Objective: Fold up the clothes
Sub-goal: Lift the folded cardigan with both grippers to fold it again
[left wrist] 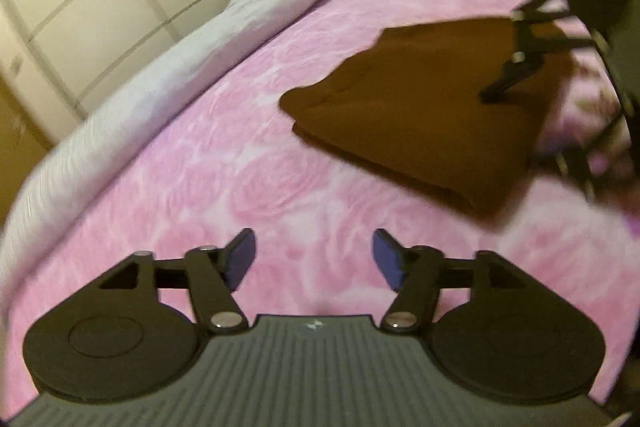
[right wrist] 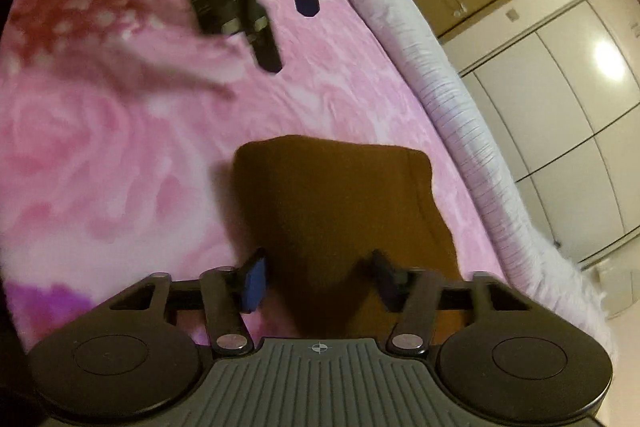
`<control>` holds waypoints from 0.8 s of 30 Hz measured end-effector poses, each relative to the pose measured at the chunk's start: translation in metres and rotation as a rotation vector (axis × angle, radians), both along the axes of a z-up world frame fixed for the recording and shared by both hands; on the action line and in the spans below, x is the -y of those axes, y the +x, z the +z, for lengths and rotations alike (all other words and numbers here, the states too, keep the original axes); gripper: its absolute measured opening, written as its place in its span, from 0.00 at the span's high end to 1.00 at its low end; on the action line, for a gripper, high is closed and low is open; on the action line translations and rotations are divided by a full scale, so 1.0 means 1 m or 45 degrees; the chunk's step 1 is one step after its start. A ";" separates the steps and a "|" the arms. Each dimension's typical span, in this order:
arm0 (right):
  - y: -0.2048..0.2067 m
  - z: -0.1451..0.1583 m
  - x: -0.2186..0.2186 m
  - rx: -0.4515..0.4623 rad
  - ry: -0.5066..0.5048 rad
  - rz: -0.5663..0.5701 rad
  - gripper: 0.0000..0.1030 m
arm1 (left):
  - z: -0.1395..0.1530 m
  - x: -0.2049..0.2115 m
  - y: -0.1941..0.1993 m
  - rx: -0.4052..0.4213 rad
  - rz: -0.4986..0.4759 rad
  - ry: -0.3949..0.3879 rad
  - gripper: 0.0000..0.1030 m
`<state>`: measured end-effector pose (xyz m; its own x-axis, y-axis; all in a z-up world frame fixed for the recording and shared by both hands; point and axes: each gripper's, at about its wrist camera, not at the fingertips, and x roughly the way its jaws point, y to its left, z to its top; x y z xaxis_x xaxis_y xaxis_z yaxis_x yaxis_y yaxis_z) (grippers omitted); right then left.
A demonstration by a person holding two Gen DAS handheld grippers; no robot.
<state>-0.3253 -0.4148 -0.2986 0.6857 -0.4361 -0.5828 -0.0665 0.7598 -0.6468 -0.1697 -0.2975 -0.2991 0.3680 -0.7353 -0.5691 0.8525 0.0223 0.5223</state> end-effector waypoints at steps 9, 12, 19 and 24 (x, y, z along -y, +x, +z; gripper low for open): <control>-0.048 0.080 0.066 0.248 0.415 -0.119 0.81 | -0.050 0.055 -0.041 0.599 -0.435 -0.033 0.18; -0.066 0.088 0.070 0.215 0.402 -0.085 0.81 | -0.064 0.079 -0.052 0.743 -0.498 -0.082 0.18; -0.119 0.065 0.059 0.137 0.445 -0.112 0.80 | -0.070 0.091 -0.057 0.749 -0.619 0.051 0.77; -0.153 0.043 0.053 0.174 0.322 -0.388 0.54 | -0.070 0.087 -0.055 0.659 -0.614 0.110 0.81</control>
